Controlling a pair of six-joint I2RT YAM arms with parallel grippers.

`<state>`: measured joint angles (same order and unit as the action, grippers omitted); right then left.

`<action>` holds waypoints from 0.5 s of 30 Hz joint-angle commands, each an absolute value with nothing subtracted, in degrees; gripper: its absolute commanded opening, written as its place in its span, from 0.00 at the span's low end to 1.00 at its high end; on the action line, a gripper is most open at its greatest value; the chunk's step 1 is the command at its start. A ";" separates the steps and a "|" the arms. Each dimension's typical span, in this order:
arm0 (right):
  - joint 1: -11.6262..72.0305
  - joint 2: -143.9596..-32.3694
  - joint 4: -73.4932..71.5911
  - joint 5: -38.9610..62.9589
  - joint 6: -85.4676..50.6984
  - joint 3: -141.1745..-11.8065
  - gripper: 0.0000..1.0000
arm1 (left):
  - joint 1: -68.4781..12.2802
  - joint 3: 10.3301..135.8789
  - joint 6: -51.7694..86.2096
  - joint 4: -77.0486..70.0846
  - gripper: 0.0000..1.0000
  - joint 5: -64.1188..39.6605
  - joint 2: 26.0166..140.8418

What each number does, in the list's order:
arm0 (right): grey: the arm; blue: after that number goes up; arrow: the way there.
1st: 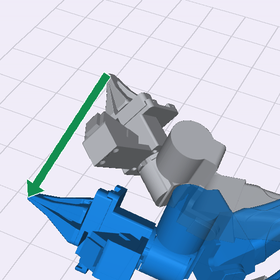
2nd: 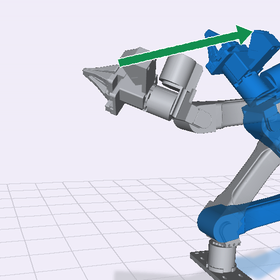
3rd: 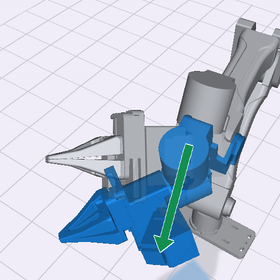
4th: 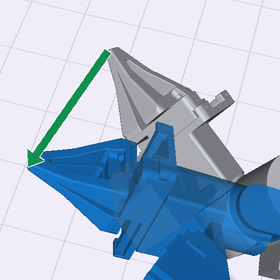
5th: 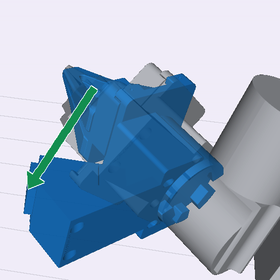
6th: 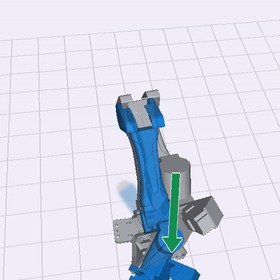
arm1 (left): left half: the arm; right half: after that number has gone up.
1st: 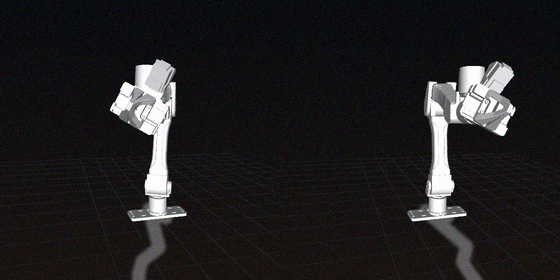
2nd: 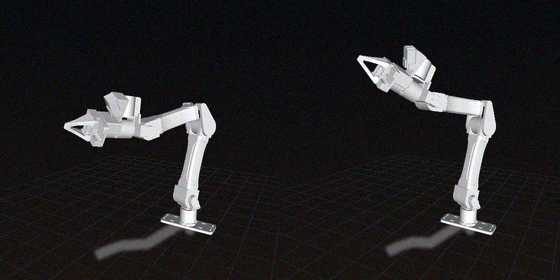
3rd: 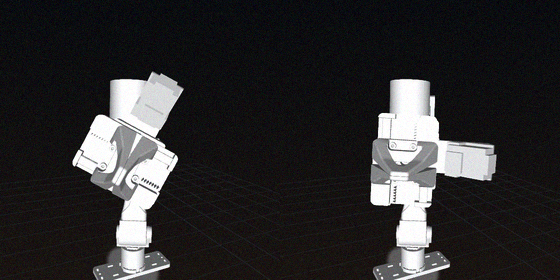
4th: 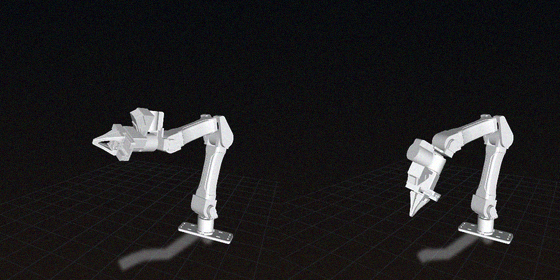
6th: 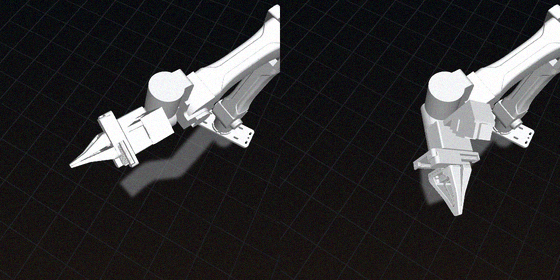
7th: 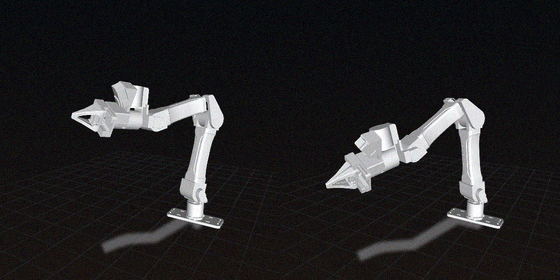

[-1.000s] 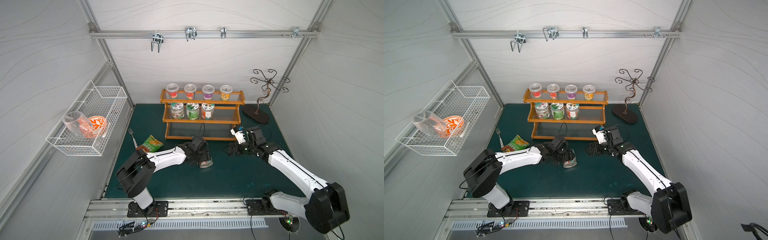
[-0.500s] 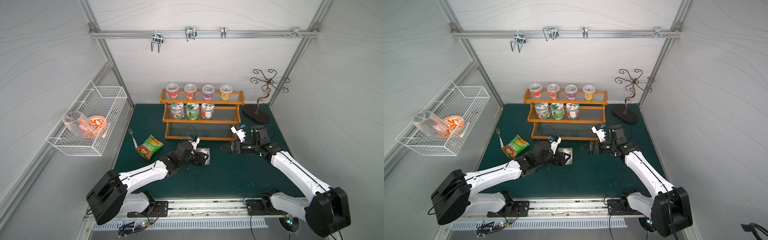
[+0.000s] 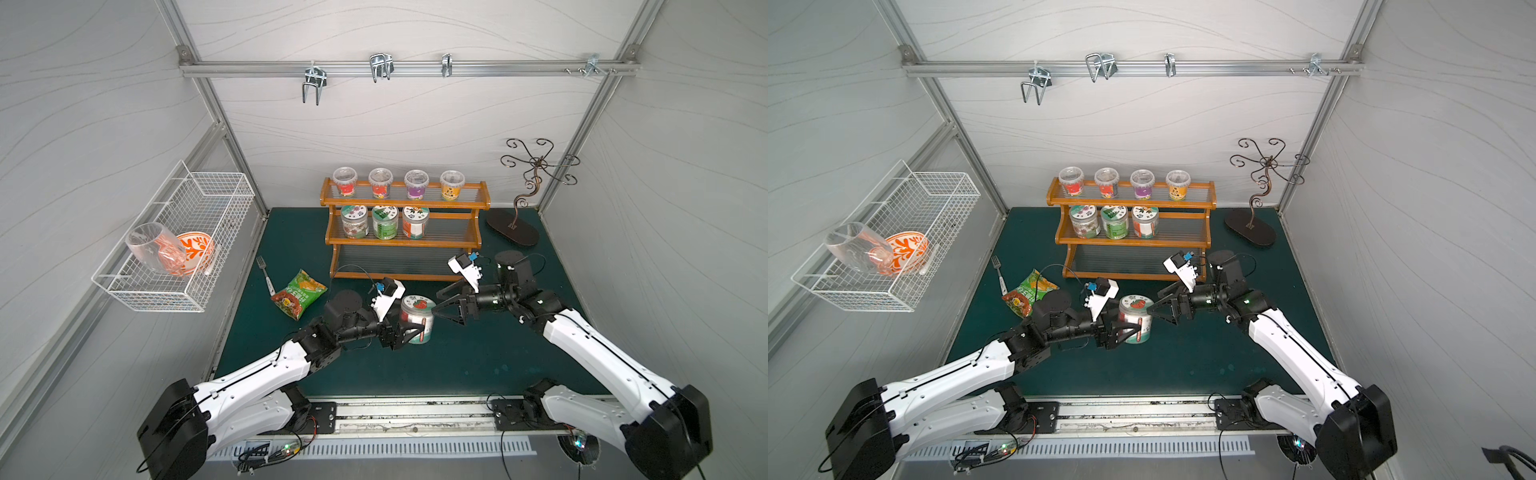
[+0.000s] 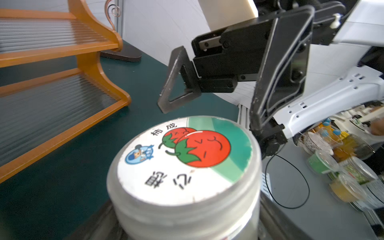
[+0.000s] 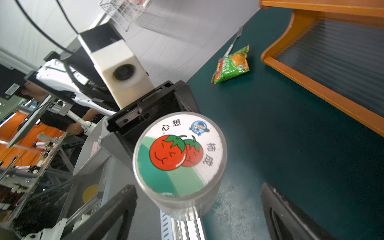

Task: Place the seed container on the shelf
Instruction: Pick up the seed jar at the center of the board.

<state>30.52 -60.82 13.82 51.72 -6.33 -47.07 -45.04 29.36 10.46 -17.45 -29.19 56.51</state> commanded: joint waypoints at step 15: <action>37.70 -63.36 22.66 54.61 4.40 -53.16 0.96 | -44.87 31.37 4.77 -26.63 0.58 -35.94 55.12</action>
